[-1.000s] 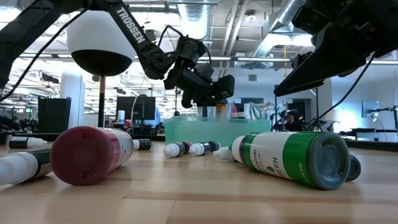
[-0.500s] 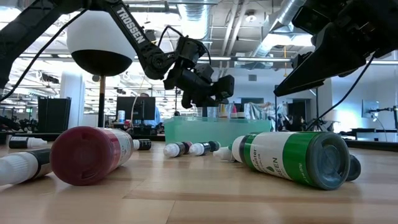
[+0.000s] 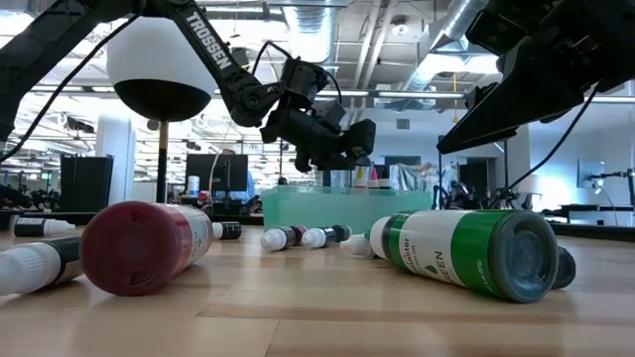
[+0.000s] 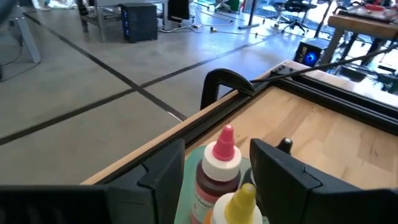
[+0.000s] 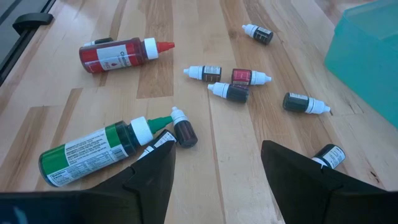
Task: Pick & Place food coloring
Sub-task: Put the yellow food coloring bottle into the green bin
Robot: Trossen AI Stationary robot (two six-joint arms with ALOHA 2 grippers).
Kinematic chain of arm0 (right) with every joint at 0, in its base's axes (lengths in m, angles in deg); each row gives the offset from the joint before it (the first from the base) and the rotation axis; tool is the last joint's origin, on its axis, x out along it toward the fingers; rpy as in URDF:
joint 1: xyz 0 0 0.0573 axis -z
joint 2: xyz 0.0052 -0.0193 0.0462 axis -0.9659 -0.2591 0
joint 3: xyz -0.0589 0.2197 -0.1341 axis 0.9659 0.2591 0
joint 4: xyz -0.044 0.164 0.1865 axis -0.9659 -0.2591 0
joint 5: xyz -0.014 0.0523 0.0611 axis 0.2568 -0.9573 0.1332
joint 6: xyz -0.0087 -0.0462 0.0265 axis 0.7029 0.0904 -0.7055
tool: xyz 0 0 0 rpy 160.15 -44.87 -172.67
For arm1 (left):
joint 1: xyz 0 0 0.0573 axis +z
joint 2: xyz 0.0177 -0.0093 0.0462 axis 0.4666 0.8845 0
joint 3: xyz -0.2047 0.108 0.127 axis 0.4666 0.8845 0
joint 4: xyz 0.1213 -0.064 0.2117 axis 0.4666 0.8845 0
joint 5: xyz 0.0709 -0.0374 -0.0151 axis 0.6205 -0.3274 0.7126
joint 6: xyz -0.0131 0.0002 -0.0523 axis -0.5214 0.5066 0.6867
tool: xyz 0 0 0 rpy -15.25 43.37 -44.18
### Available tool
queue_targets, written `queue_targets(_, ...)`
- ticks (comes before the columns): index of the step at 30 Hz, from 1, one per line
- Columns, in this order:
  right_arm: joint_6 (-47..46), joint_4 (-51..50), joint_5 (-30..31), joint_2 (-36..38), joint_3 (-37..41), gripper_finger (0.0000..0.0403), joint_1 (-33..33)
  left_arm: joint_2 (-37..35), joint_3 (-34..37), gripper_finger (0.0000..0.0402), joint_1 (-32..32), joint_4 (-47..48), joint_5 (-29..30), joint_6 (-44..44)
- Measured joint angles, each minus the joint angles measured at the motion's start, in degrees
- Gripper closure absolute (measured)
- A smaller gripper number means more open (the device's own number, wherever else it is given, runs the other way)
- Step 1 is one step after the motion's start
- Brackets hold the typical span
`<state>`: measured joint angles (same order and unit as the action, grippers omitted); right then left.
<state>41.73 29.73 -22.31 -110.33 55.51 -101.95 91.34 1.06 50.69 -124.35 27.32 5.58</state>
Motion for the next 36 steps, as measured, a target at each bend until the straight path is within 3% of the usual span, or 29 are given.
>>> queue_targets(23, 0.02, -0.28, 0.02, 0.00, 0.00, 0.0173, 0.01, -1.22, -0.04, 0.0225, 0.00, 7.87, -5.22, -12.80)
queue_targets(36, 0.01, -0.66, 0.02, 0.00, 0.00, 0.0173, 0.00, -1.53, -5.03, 0.0225, 0.00, 21.28, -6.85, -17.08)
